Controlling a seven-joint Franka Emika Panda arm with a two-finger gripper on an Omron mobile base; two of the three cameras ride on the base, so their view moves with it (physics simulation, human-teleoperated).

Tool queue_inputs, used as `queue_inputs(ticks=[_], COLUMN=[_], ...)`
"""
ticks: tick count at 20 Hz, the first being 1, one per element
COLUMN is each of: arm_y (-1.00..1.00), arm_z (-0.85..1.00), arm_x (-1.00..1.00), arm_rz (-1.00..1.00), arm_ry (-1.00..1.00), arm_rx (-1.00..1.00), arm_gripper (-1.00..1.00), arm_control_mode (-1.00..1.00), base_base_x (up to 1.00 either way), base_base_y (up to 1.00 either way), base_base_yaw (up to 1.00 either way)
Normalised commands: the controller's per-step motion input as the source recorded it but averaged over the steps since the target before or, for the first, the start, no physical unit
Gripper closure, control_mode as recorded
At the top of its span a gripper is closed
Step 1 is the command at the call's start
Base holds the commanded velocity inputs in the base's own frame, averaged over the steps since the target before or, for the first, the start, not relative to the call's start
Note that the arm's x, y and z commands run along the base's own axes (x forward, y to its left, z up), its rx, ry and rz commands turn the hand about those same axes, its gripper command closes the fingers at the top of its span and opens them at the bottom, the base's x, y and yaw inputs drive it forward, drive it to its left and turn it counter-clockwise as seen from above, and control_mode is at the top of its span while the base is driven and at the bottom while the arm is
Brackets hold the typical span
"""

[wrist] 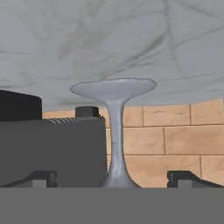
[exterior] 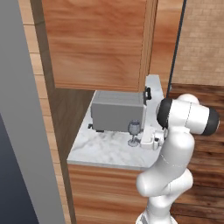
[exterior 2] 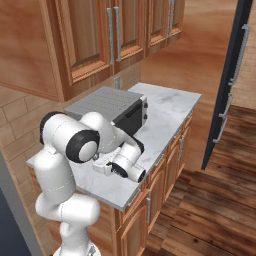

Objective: Retrieve the wine glasses from the counter and place one next to each plate.

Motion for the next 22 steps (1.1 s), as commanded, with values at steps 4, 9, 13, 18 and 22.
queue_inputs(ticks=[4, 9, 13, 18, 22], arm_y=[0.13, 0.08, 0.15, 0.21, 0.28], arm_z=[-0.24, -0.18, -0.02, 0.00, 0.00], arm_x=[0.27, 0.20, 0.04, -0.14, -0.16], arm_rz=[0.00, 0.00, 0.00, 0.00, 0.00], arm_ry=[0.19, 0.17, 0.06, 0.00, 0.00], arm_rx=[0.00, 0.00, 0.00, 0.00, 0.00], arm_gripper=[-1.00, -1.00, -1.00, -1.00, -1.00], arm_control_mode=[-1.00, -1.00, -1.00, -1.00, -1.00], base_base_x=[0.00, 0.00, 0.00, 0.00, 0.00], base_base_y=[0.00, 0.00, 0.00, 0.00, 0.00], base_base_yaw=[0.00, 0.00, 0.00, 0.00, 0.00])
